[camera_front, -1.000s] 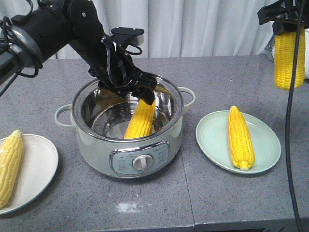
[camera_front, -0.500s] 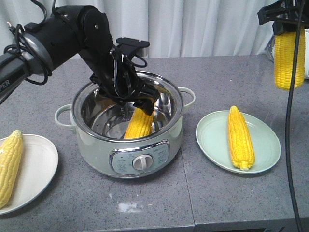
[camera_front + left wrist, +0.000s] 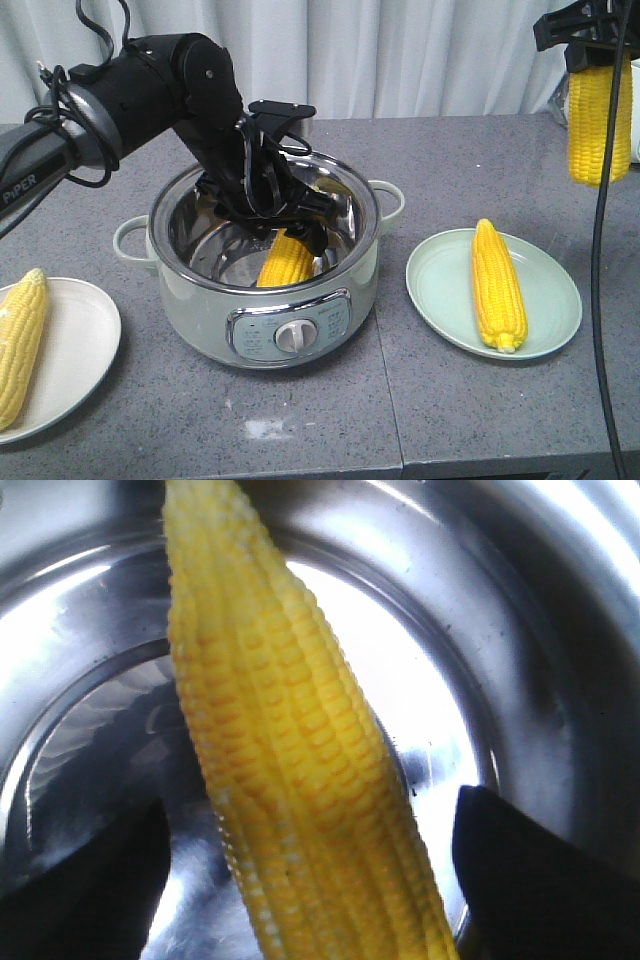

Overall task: Distribute corn equally
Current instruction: 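Close the left gripper on the leaning corn cob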

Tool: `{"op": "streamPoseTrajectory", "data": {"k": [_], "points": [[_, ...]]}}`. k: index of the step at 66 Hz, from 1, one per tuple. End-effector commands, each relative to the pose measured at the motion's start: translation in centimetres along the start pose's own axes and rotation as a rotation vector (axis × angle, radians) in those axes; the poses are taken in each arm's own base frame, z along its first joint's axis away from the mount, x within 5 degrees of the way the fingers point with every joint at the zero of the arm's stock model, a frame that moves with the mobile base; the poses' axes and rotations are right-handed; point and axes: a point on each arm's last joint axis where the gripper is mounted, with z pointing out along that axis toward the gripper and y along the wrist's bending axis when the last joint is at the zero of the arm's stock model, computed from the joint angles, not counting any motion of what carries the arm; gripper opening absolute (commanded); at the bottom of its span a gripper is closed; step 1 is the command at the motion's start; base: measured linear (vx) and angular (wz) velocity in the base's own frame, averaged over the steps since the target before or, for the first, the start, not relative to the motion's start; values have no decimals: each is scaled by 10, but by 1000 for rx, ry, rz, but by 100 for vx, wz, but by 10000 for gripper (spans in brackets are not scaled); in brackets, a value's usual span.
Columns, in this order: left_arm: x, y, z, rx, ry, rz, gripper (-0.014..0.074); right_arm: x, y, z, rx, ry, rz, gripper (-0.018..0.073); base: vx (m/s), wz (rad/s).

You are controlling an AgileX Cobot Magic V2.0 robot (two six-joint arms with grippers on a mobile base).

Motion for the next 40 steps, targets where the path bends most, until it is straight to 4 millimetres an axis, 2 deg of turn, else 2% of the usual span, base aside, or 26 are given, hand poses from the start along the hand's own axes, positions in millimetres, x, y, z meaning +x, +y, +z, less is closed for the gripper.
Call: {"op": "streamPoseTrajectory", "data": {"k": [1, 14, 27, 40], "points": [[-2, -13, -20, 48, -54, -5, 568, -8, -9, -26, 28, -123, 12, 187, 0, 0], [-3, -18, -3, 45, -17, 11, 568, -8, -9, -26, 28, -122, 12, 187, 0, 0], [-3, -18, -2, 31, -13, 19, 552, -8, -9, -26, 27, -122, 13, 187, 0, 0], [-3, -18, -3, 31, -15, 17, 436, -8, -9, -26, 27, -122, 13, 187, 0, 0]]}}
